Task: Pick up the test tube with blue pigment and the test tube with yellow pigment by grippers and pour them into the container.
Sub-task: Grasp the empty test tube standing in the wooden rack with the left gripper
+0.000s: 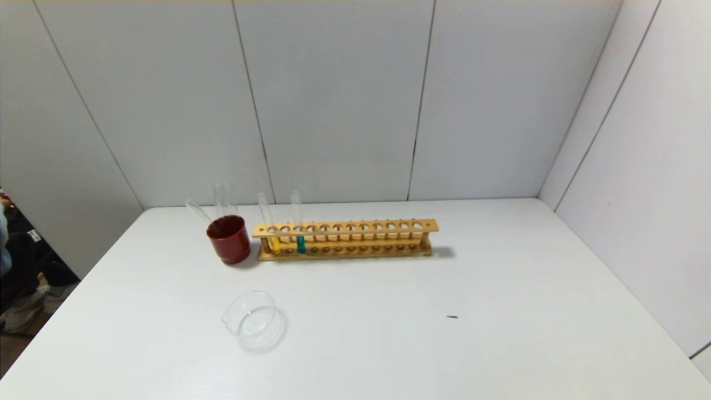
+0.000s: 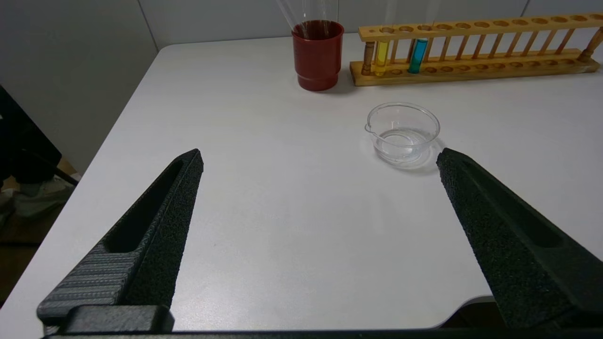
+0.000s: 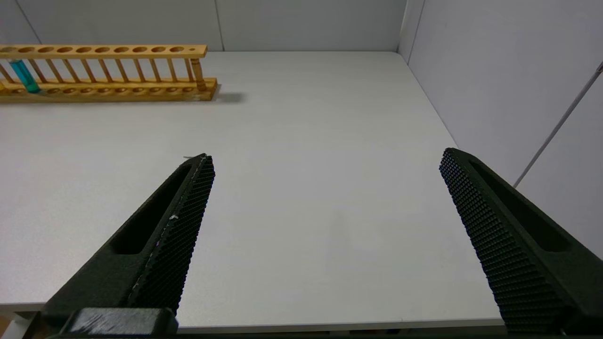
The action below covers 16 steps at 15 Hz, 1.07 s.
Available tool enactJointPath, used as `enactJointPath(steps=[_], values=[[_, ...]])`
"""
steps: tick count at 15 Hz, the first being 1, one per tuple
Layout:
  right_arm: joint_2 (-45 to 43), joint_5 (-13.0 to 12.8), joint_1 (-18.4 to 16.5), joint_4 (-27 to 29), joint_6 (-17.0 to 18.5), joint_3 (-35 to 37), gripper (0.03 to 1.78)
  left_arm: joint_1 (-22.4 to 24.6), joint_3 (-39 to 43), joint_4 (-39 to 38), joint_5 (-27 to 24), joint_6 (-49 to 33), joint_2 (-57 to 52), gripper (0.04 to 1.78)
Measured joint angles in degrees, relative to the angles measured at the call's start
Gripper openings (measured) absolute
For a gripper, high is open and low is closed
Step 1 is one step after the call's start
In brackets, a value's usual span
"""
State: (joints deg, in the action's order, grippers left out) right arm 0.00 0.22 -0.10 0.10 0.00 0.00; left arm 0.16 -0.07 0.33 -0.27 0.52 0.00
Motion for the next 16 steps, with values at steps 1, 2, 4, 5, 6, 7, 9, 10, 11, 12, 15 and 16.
enactJointPath(steps=[1, 2, 4, 5, 6, 7, 9, 10, 11, 12, 15, 16], values=[[0.0, 0.0, 0.0, 0.0, 0.0, 0.0, 1.75, 0.0, 0.0, 0.07, -0.04, 0.32, 0.0, 1.75], [0.0, 0.0, 0.0, 0.0, 0.0, 0.0, 1.75, -0.02, 0.0, 0.29, -0.26, 1.84, 0.0, 1.75], [0.0, 0.0, 0.0, 0.0, 0.0, 0.0, 1.75, -0.06, 0.0, 0.46, -0.22, 3.61, 0.0, 1.75], [0.0, 0.0, 0.0, 0.0, 0.0, 0.0, 1.75, -0.06, 0.0, 0.4, -0.02, 1.79, 0.0, 1.75], [0.0, 0.0, 0.0, 0.0, 0.0, 0.0, 1.75, -0.06, 0.0, 0.3, 0.22, 0.21, 0.0, 1.75], [0.0, 0.02, 0.0, -0.02, 0.0, 0.0, 1.75, -0.09, 0.0, 0.22, 0.24, -0.12, 0.0, 1.75], [0.0, 0.0, 0.0, 0.0, 0.0, 0.0, 1.75, -0.09, 0.0, 0.2, 0.24, -0.17, 0.0, 1.75], [0.0, 0.0, 0.0, 0.0, 0.0, 0.0, 1.75, -0.09, 0.0, 0.2, 0.27, -0.2, 0.0, 1.75], [0.0, 0.0, 0.0, 0.0, 0.0, 0.0, 1.75, -0.09, 0.0, 0.2, 0.27, -0.15, 0.0, 1.75], [0.0, 0.0, 0.0, 0.0, 0.0, 0.0, 1.75, -0.09, 0.0, 0.22, 0.27, -0.11, 0.0, 1.75], [0.0, 0.02, 0.0, 0.0, 0.0, 0.0, 1.75, -0.09, 0.0, 0.11, 0.27, 0.05, 0.0, 1.75], [0.0, 0.0, 0.0, 0.0, 0.0, 0.0, 1.75, -0.09, 0.0, 0.0, 0.24, 0.52, 0.0, 1.75]])
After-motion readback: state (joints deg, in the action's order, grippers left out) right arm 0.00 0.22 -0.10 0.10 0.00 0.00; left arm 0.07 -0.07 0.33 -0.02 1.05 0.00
